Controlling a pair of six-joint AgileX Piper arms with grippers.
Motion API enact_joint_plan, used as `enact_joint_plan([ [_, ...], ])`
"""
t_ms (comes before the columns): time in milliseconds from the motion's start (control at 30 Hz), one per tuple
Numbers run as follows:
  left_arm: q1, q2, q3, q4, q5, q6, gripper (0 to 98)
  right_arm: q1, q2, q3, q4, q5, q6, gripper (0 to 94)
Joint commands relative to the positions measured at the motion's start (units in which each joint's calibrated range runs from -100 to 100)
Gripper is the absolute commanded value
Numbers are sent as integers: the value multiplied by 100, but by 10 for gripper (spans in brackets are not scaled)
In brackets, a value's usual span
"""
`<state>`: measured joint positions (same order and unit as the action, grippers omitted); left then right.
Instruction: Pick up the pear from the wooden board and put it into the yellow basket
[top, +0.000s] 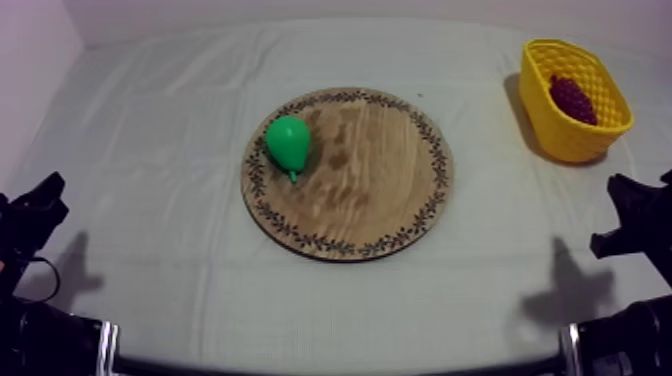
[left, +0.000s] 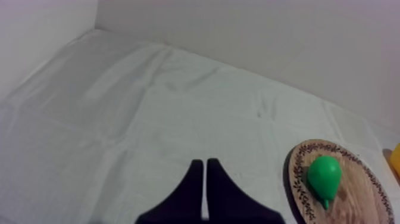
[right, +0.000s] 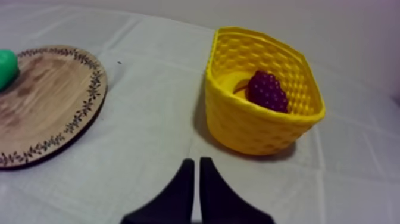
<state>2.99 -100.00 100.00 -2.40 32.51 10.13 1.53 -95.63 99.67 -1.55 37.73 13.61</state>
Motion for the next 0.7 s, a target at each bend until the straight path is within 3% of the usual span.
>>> enact_joint_plan([
  [0,1,0,0,-2,-1,0,1,0,-4,0,1,10,286,9],
  [367,1,0,0,-2,-1,0,1,-3,-4,0,1,10,-177,4],
  [667,1,0,0,-2,-1,0,1,-127,111,-169,-37,-346,69,3],
])
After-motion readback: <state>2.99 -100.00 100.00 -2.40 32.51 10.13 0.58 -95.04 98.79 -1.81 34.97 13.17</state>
